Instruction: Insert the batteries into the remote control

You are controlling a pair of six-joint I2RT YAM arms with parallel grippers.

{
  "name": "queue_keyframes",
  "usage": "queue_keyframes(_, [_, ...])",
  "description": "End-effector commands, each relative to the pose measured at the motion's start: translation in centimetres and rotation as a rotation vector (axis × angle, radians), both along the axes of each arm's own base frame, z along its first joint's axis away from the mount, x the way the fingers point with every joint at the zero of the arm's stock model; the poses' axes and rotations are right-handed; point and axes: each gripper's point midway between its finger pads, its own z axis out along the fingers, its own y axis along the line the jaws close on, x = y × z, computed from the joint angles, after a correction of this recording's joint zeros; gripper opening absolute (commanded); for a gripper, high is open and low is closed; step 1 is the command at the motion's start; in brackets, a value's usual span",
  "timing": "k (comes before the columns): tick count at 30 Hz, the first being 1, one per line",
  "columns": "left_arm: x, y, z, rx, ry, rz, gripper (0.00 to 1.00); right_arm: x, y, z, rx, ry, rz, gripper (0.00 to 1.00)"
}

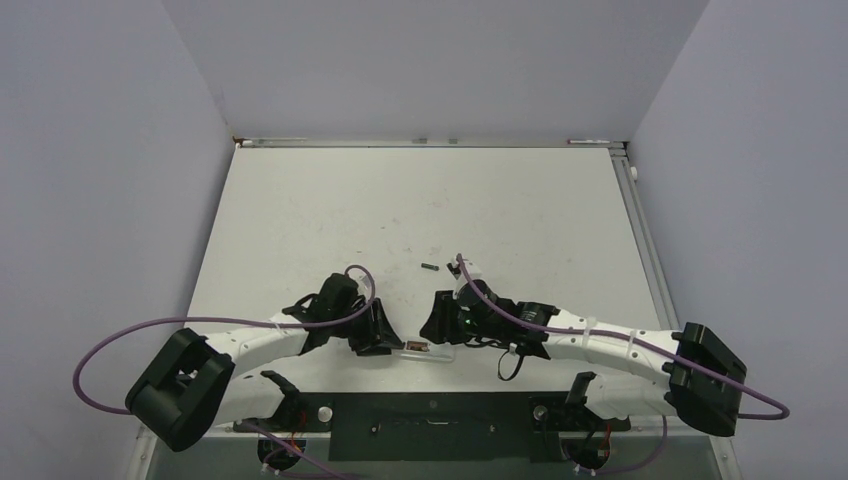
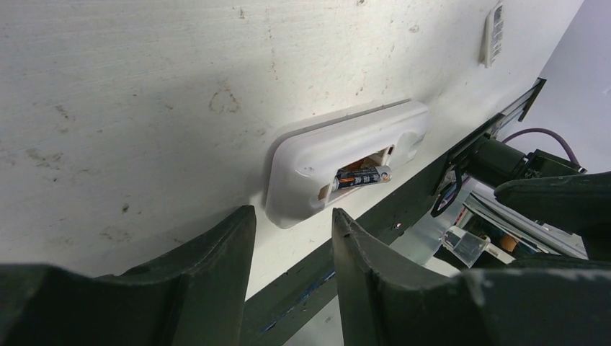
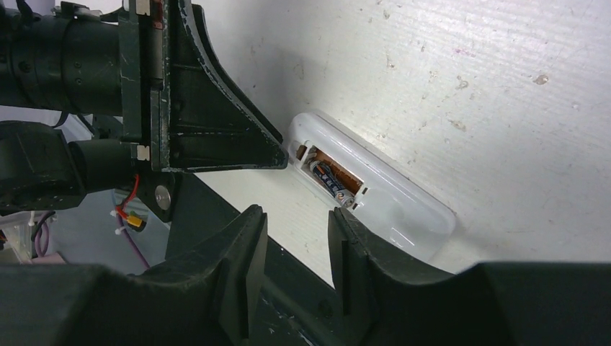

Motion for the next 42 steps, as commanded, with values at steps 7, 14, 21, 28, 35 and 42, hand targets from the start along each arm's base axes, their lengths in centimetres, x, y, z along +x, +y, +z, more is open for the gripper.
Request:
queue_keyframes(7, [0.5, -0.7, -0.1, -0.025, -0.040, -0.018, 0.37, -0.3, 1.1, -1.5, -0.002, 0.055, -0.021, 0.31])
queue_keyframes(14, [0.4, -0.8, -0.2, -0.027, -0.036, -0.022, 0.34, -0.6, 0.9, -2.9, -0.049, 0.089, -0.030, 0.27])
queue_keyframes(21, [0.2, -0.7, -0.2, -0.029, -0.034, -0.025, 0.30, -0.9, 1.4, -3.6, -0.068, 0.109, -0.017, 0.23])
queue_keyframes(28, [0.1, -0.8, -0.1, -0.035, -0.036, -0.025, 0.28, -1.0, 1.6, -3.8, -0.071, 0.117, -0.017, 0.20])
queue_keyframes(35, [-0.1, -0.8, -0.2, -0.035, -0.032, -0.028, 0.26, -1.0, 1.7, -4.3, -0.084, 0.126, -0.016, 0.15])
queue_keyframes(42, [-0.2, -0.8, -0.1, -0.037, -0.032, -0.030, 0.26, -1.0, 1.9, -4.6, -0.090, 0.130, -0.017, 0.09])
